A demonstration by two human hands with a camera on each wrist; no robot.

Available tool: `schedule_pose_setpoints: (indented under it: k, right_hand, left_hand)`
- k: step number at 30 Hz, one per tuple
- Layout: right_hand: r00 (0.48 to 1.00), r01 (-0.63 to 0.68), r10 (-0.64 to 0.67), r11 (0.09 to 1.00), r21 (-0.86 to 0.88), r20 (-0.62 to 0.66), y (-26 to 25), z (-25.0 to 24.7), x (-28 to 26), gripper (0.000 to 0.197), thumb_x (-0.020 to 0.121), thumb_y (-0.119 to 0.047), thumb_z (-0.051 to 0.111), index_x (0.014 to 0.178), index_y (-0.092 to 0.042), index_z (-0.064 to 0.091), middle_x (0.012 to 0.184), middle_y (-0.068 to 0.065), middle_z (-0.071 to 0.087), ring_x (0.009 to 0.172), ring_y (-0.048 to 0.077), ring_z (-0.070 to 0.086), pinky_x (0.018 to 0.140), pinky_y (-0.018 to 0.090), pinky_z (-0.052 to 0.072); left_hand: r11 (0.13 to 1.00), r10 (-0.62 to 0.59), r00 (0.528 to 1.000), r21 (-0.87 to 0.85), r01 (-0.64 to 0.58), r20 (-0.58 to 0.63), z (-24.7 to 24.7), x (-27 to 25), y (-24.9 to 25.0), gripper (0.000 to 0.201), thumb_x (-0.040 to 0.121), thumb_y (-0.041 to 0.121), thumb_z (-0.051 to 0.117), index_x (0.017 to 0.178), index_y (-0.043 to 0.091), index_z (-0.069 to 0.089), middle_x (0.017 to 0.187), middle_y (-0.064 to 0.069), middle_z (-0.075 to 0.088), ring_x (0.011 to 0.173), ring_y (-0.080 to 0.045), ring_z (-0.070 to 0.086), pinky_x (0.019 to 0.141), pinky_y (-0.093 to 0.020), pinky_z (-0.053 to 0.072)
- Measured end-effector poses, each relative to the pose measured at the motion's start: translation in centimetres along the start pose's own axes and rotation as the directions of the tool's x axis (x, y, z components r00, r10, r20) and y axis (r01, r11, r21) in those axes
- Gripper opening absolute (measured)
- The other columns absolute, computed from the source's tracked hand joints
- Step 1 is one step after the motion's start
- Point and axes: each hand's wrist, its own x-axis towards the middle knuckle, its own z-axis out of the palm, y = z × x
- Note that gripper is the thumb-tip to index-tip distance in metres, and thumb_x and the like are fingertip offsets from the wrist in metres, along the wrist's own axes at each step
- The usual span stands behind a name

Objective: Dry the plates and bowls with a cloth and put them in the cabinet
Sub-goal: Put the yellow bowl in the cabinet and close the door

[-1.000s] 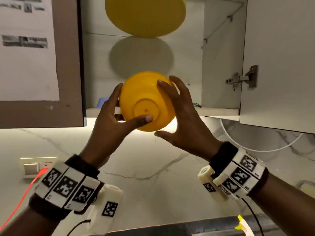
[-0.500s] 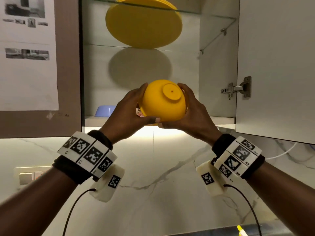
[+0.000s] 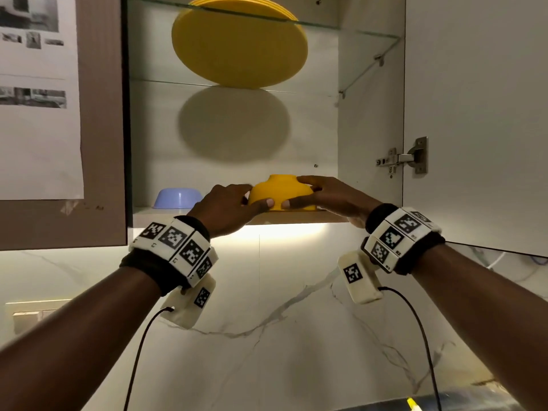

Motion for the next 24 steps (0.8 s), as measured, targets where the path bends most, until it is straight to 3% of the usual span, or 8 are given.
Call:
schedule_pose_setpoints:
  k: [3,6,9,12,15,19,24]
  right_hand:
    - [0.999,-0.047,0.049,0.994,-0.100,0.012,0.0,0.0,0.8,0.091,0.072,-0.054,0.077,0.149,-0.026,0.037,0.148,0.004,0.046,0.129,0.026,0.047,0.110,0.045,0.041]
    - [0.998,-0.044,0.033,0.959,-0.279,-0.047,0.1,0.5,1.1,0.086,0.079,-0.055,0.072,0.150,-0.025,0.034,0.149,0.006,0.043,0.133,0.028,0.043,0.110,0.040,0.037]
    - [0.983,-0.031,-0.045,0.914,-0.405,-0.176,0.6,0.8,1.5,0.071,0.082,-0.045,0.074,0.141,-0.021,0.043,0.139,0.014,0.048,0.127,0.028,0.046,0.094,0.030,0.038]
    - [0.976,-0.075,-0.015,0.913,-0.401,-0.218,0.9,0.9,2.4,0.062,0.080,-0.041,0.078,0.130,-0.018,0.051,0.130,0.014,0.055,0.119,0.026,0.051,0.083,0.026,0.037]
    - [0.972,-0.128,0.028,0.898,-0.421,-0.235,0.4,1.4,3.3,0.060,0.081,-0.039,0.077,0.128,-0.011,0.051,0.128,0.015,0.054,0.114,0.027,0.054,0.079,0.029,0.040]
    - [0.956,-0.200,0.070,0.866,-0.457,-0.286,-0.1,2.5,4.1,0.061,0.082,-0.037,0.076,0.128,-0.007,0.050,0.129,0.018,0.051,0.114,0.032,0.054,0.079,0.032,0.043]
    - [0.931,-0.198,0.063,0.915,-0.351,-0.360,0.3,2.8,3.4,0.054,0.081,-0.032,0.075,0.126,-0.010,0.052,0.125,0.013,0.054,0.111,0.032,0.057,0.082,0.034,0.046]
  left_hand:
    - [0.999,-0.050,0.999,0.021,0.050,0.000,0.2,0.6,0.1,0.077,0.079,0.078,0.047,0.128,0.020,0.062,0.118,-0.008,0.070,0.110,-0.027,0.061,0.096,-0.045,0.049]
    - [0.997,-0.073,0.993,-0.004,0.073,-0.092,0.4,1.0,-0.2,0.066,0.085,0.062,0.063,0.136,0.021,0.057,0.119,-0.007,0.069,0.119,-0.025,0.057,0.101,-0.043,0.047]
    - [0.996,-0.088,0.983,-0.019,0.086,-0.158,0.8,1.1,-0.5,0.063,0.085,0.059,0.065,0.133,0.019,0.059,0.118,-0.006,0.070,0.117,-0.024,0.059,0.100,-0.043,0.048]
    - [0.993,-0.110,0.988,0.034,0.114,-0.111,1.2,1.4,-0.8,0.056,0.089,0.062,0.057,0.126,0.021,0.066,0.116,-0.004,0.071,0.111,-0.024,0.062,0.096,-0.043,0.051]
    - [0.990,-0.121,0.988,0.062,0.127,-0.097,1.3,1.7,-1.0,0.045,0.093,0.061,0.051,0.102,0.021,0.071,0.099,-0.007,0.067,0.101,-0.029,0.063,0.085,-0.038,0.051]
    - [0.984,-0.126,0.982,0.109,0.143,-0.143,1.7,1.3,-0.7,0.043,0.095,0.059,0.048,0.113,0.028,0.071,0.111,-0.008,0.068,0.102,-0.028,0.062,0.088,-0.043,0.052]
    - [0.977,-0.092,0.962,0.161,0.137,-0.257,1.8,-0.1,0.3,0.041,0.097,0.056,0.049,0.115,0.026,0.071,0.116,-0.002,0.069,0.108,-0.026,0.061,0.077,-0.031,0.041]
